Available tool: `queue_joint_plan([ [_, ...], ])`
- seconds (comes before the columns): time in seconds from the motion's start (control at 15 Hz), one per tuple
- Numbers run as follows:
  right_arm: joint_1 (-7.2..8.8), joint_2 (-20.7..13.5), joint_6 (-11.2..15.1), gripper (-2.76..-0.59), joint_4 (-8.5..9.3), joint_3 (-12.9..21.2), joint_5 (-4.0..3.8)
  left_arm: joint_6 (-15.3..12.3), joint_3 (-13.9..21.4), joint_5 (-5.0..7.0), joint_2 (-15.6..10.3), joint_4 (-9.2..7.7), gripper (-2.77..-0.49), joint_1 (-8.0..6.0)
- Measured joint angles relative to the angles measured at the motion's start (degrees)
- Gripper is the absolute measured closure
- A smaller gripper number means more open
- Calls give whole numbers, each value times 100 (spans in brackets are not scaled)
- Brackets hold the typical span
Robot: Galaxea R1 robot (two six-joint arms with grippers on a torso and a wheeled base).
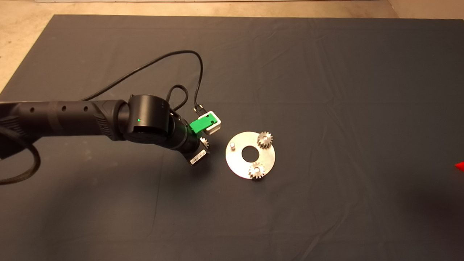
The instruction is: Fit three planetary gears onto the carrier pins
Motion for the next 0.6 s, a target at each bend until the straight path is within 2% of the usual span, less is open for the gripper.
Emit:
queue_joint_plan([
  [0.07,2,-12,0,-144,0,4,3,-14,53,19,13,-8,-64,-96],
  [0.2,11,-26,0,-144,0,4,2,-117,150,146,78,-149,-64,-321],
  [0.27,13,-28,0,-144,0,6,2,-149,197,154,112,-191,-64,-399],
  [0.4,11,-28,1,-144,0,9,5,-160,210,176,242,-348,-64,-428],
  [0.6,13,-28,0,-144,0,11,5,-160,210,221,483,-732,-64,-433],
])
